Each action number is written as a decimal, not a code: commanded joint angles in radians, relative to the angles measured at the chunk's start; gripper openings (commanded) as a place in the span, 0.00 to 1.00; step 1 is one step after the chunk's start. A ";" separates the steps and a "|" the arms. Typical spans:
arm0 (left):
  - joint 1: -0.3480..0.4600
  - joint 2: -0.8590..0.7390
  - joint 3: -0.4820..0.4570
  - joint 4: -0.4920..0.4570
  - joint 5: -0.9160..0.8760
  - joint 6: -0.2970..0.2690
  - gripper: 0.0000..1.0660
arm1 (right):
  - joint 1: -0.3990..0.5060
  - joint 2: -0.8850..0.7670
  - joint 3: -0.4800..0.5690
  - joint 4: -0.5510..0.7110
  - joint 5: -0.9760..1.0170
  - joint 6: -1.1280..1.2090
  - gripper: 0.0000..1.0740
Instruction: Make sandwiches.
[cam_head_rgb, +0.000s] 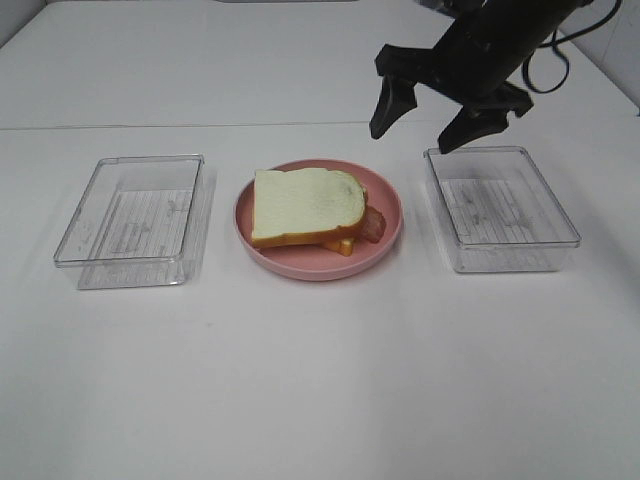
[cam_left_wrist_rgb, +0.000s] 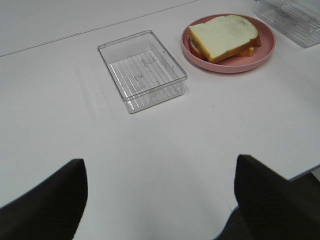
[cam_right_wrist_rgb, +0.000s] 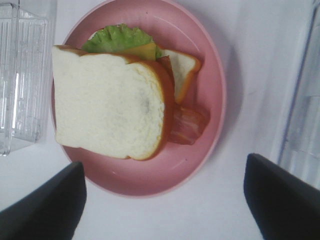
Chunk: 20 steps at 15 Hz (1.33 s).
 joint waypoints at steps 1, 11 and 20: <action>-0.002 -0.022 0.004 -0.006 -0.008 -0.005 0.73 | -0.002 -0.110 -0.007 -0.123 0.127 0.008 0.75; -0.002 -0.022 0.004 -0.006 -0.008 -0.005 0.73 | -0.002 -0.859 0.494 -0.191 0.262 0.024 0.75; -0.002 -0.022 0.004 -0.006 -0.008 -0.001 0.73 | -0.002 -1.467 1.005 -0.265 0.254 -0.029 0.75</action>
